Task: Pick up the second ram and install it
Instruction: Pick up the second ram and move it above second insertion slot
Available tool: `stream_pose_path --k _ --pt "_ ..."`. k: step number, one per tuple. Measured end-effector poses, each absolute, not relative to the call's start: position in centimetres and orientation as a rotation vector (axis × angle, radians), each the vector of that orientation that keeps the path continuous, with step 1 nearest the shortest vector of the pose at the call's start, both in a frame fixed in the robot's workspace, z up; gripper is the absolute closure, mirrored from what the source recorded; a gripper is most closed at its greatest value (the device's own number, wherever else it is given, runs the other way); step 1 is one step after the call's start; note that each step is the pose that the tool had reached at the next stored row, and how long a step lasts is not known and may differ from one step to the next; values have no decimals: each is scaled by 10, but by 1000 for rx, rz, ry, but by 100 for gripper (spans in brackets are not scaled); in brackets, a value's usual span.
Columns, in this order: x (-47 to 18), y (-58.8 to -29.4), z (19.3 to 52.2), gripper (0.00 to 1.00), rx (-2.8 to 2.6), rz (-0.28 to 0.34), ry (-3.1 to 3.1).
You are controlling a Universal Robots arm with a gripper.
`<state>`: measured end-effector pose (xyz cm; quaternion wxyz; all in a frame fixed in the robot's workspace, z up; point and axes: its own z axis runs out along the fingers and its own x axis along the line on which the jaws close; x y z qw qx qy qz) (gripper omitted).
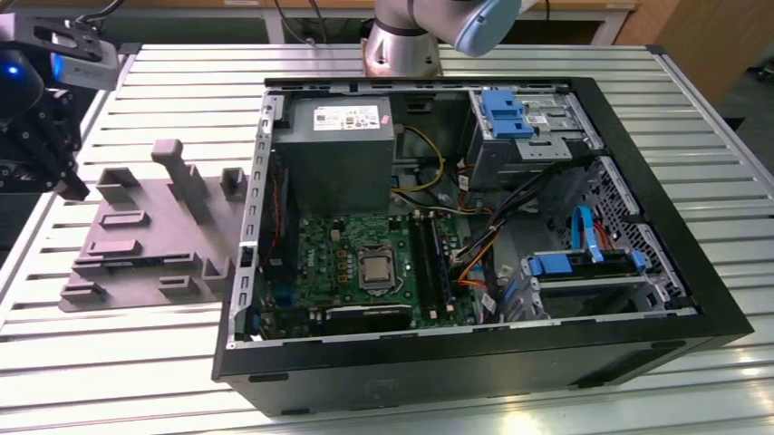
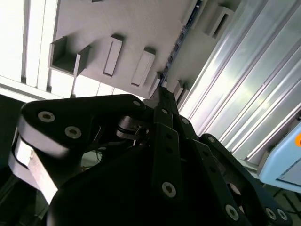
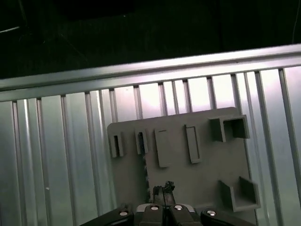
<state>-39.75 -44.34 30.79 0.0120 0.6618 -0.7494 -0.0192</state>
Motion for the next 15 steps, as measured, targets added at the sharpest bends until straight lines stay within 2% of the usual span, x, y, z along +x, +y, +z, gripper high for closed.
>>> stream_pose_path --k 15 --pt "-398 -444 305 89 2163 -68 -2251"
